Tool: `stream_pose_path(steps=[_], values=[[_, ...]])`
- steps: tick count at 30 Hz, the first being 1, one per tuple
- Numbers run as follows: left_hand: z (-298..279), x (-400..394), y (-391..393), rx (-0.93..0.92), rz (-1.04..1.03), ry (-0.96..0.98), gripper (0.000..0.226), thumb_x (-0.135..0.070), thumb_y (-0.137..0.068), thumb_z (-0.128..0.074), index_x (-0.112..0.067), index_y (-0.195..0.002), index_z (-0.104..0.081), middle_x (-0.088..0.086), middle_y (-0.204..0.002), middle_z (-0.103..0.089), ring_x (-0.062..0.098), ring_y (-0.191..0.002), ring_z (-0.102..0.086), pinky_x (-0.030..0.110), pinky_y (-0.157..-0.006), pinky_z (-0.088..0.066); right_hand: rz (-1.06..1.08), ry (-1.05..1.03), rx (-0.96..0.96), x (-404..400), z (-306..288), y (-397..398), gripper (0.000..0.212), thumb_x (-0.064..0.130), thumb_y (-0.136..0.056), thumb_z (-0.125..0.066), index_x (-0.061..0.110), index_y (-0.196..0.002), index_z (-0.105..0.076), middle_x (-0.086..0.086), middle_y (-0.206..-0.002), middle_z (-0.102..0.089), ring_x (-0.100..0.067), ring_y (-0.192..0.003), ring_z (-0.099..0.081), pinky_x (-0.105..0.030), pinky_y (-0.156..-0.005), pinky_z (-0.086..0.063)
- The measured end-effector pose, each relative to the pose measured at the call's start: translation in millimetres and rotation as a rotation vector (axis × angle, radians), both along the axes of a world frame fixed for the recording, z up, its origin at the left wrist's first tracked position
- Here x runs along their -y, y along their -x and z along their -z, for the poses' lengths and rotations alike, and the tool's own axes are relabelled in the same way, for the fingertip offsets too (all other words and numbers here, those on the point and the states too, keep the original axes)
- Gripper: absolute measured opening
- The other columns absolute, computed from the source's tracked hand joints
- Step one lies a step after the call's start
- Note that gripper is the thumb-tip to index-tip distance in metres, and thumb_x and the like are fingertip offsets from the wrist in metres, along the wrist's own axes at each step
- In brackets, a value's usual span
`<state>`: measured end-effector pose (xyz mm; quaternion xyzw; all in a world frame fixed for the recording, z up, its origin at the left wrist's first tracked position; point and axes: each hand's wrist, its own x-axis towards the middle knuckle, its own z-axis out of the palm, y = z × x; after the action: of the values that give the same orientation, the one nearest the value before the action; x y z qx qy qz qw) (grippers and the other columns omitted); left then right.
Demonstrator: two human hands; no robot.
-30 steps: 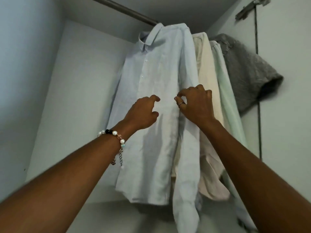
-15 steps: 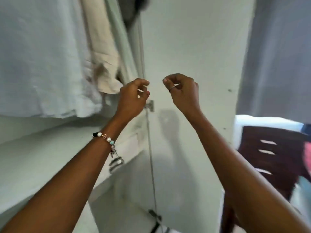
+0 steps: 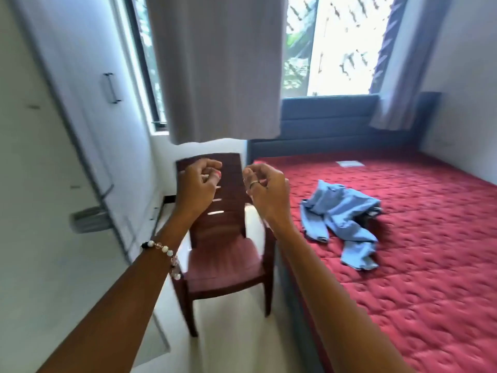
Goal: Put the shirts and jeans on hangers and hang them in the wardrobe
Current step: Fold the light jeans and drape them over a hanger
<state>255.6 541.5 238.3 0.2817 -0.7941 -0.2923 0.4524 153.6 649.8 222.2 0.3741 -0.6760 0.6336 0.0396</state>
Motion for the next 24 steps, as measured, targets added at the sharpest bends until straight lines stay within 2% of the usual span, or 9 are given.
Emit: stream_pose_path(steps=[4,7,11,14,16,21,24], values=[[42,-43,109,0.028,0.181,-0.137,0.019,-0.011,-0.084,-0.064,-0.027,-0.092,-0.07,-0.003,-0.078,-0.071,0.01,-0.069,-0.067,0.032,-0.075,-0.057,0.128,-0.056,0.087,-60,35,97,0.009,0.023,-0.086,-0.062,0.023,-0.083,-0.071,0.008,-0.07,-0.068,-0.013,-0.066,-0.066,-0.039,-0.068,-0.056],[71,-72,168,0.048,0.289,-0.249,0.02,-0.016,-0.077,-0.059,-0.03,-0.088,-0.068,0.0,-0.076,-0.071,0.019,-0.068,-0.068,0.037,-0.07,-0.058,0.239,-0.134,0.114,-101,57,155,0.011,0.025,-0.088,-0.062,0.02,-0.082,-0.07,0.005,-0.069,-0.067,-0.016,-0.068,-0.066,-0.031,-0.07,-0.052],[109,-95,242,0.133,0.381,-0.311,0.022,-0.006,-0.082,-0.063,-0.025,-0.091,-0.067,-0.001,-0.07,-0.066,0.019,-0.061,-0.063,0.032,-0.064,-0.053,0.345,-0.186,0.193,-140,88,225,0.03,0.04,-0.078,-0.055,0.015,-0.083,-0.071,0.002,-0.072,-0.071,-0.019,-0.072,-0.069,-0.038,-0.072,-0.055],[133,-100,287,0.185,0.441,-0.378,0.023,-0.003,-0.082,-0.063,-0.023,-0.09,-0.067,0.0,-0.07,-0.066,0.024,-0.062,-0.068,0.033,-0.063,-0.053,0.393,-0.202,0.254,-153,120,269,0.035,0.046,-0.073,-0.054,0.016,-0.082,-0.07,-0.001,-0.073,-0.072,-0.021,-0.072,-0.07,-0.049,-0.07,-0.056],[150,-97,316,0.224,0.468,-0.421,0.023,-0.001,-0.083,-0.063,-0.023,-0.089,-0.066,0.001,-0.072,-0.068,0.024,-0.064,-0.069,0.03,-0.062,-0.053,0.432,-0.236,0.3,-156,143,297,0.039,0.052,-0.071,-0.053,0.018,-0.083,-0.07,-0.001,-0.074,-0.072,-0.023,-0.072,-0.069,-0.05,-0.07,-0.056],[200,-69,391,0.351,0.517,-0.501,0.019,-0.003,-0.082,-0.064,-0.02,-0.088,-0.068,0.007,-0.076,-0.07,0.02,-0.059,-0.066,0.032,-0.062,-0.054,0.495,-0.322,0.433,-146,193,365,0.014,0.039,-0.077,-0.058,0.028,-0.072,-0.065,-0.002,-0.069,-0.07,-0.025,-0.065,-0.068,-0.044,-0.064,-0.057],[234,-37,443,0.418,0.506,-0.569,0.017,-0.003,-0.082,-0.063,-0.016,-0.09,-0.069,0.005,-0.074,-0.069,0.017,-0.055,-0.063,0.028,-0.058,-0.05,0.507,-0.344,0.545,-126,226,418,0.015,0.021,-0.088,-0.061,0.025,-0.074,-0.063,0.0,-0.065,-0.067,-0.021,-0.058,-0.063,-0.036,-0.058,-0.05]])
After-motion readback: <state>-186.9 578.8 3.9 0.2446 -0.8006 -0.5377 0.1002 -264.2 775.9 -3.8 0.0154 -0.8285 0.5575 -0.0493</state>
